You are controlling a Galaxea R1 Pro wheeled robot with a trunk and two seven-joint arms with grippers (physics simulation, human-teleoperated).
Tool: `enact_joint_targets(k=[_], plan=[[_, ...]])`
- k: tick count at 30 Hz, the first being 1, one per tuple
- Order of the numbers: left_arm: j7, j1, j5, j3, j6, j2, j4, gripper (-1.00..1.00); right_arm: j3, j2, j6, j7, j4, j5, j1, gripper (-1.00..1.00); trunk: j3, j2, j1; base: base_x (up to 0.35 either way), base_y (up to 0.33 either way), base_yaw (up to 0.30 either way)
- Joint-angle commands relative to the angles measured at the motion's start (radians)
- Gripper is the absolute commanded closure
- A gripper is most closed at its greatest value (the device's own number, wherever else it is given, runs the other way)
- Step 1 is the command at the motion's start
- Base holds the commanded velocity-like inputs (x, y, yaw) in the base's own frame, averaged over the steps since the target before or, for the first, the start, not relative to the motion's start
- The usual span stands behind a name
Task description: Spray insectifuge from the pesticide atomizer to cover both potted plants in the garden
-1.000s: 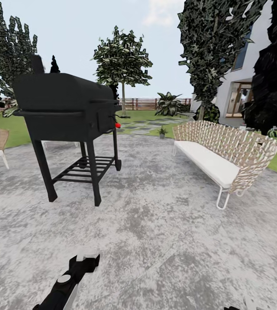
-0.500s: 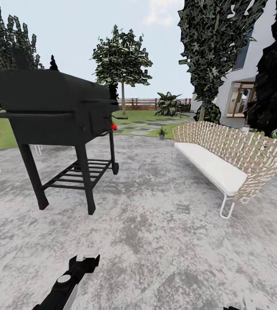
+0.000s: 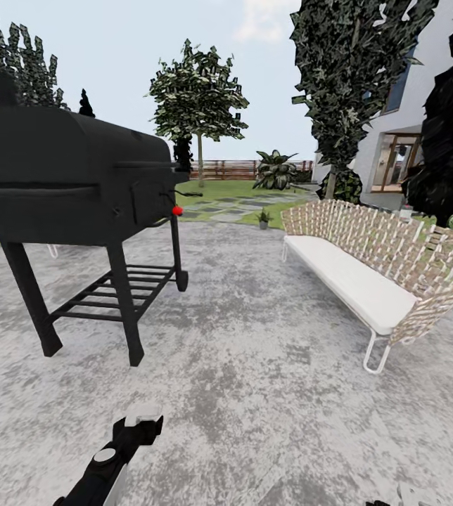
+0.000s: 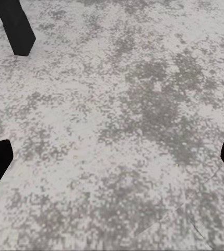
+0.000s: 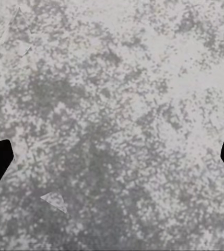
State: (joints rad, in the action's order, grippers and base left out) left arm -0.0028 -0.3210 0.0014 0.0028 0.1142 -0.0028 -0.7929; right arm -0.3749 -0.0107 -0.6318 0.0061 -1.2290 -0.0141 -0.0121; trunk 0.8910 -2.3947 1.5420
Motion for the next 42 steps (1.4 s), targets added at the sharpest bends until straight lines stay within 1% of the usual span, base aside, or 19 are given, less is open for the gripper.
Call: enact_joint_targets(k=[1, 39, 41, 42], plan=[[0.000, 0.000, 0.000, 0.000, 0.006, 0.000, -0.002, -1.00, 0.000, 0.000, -0.005, 0.000, -0.002, -0.001, 0.000, -1.00, 0.001, 0.000, 0.000, 0.334, -0.004, 0.000], [0.000, 0.000, 0.000, 0.000, 0.006, 0.000, -0.001, -1.00, -0.001, -0.001, -0.003, 0.006, -0.002, -0.001, 0.000, -1.00, 0.001, 0.000, 0.000, 0.337, 0.000, 0.000], [0.000, -0.001, 0.000, 0.000, 0.006, 0.000, -0.002, -1.00, -0.001, -0.001, -0.003, 0.006, -0.001, -0.001, 0.000, -1.00, 0.001, 0.000, 0.000, 0.337, 0.000, 0.000], [-0.004, -0.006, -0.001, -0.001, 0.007, -0.005, -0.007, -1.00, -0.007, -0.007, -0.009, 0.012, -0.007, -0.007, 0.006, -1.00, 0.001, 0.000, 0.000, 0.000, 0.000, 0.000]])
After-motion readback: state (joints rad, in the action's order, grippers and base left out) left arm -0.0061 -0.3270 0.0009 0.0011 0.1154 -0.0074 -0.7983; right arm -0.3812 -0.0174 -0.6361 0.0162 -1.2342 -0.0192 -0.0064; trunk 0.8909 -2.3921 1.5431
